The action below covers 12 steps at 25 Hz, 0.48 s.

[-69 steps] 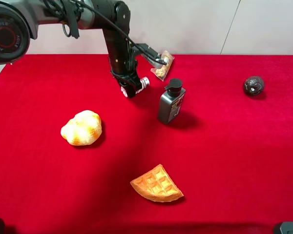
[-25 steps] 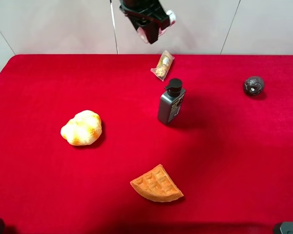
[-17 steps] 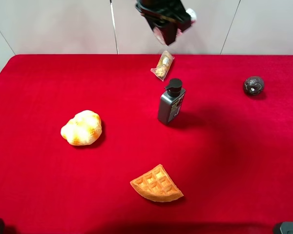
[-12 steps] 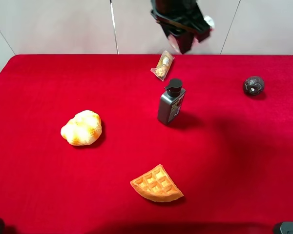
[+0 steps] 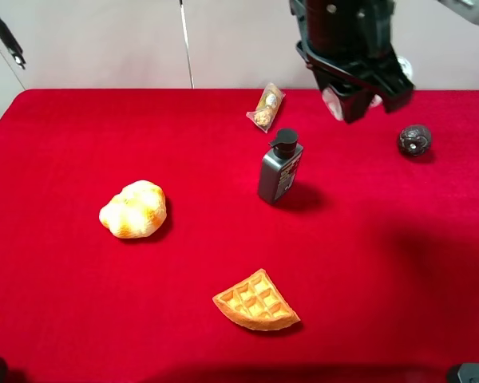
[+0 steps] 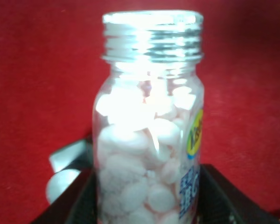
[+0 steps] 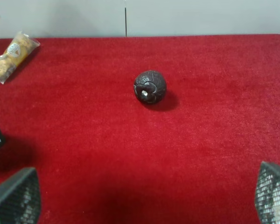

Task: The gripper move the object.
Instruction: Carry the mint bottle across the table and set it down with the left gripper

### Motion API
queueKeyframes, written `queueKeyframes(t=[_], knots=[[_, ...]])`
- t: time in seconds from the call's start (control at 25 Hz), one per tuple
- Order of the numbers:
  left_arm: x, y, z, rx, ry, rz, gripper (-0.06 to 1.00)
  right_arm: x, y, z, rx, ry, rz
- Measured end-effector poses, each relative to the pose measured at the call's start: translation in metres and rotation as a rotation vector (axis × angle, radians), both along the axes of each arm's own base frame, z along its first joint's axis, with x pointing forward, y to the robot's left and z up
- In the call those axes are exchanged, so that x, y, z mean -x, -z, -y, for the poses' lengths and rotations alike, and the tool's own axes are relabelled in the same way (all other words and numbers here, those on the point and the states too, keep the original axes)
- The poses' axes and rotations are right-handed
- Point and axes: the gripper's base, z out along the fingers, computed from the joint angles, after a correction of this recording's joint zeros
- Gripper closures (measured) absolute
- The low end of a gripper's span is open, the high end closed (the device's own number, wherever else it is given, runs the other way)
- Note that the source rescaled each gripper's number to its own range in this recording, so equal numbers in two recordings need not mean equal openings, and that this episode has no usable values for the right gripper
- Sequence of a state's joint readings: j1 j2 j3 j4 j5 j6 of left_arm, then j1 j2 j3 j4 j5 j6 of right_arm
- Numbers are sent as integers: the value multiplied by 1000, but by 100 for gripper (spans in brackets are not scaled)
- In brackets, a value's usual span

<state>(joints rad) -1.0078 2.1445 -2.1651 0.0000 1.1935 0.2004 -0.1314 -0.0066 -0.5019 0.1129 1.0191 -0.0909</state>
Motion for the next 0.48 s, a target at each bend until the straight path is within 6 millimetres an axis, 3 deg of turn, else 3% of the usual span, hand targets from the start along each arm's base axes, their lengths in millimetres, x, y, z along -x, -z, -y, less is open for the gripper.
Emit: queueKeyframes(t=[0.48], knots=[[43, 25, 19, -64, 37, -68, 94, 0, 0, 0, 0, 0, 0]])
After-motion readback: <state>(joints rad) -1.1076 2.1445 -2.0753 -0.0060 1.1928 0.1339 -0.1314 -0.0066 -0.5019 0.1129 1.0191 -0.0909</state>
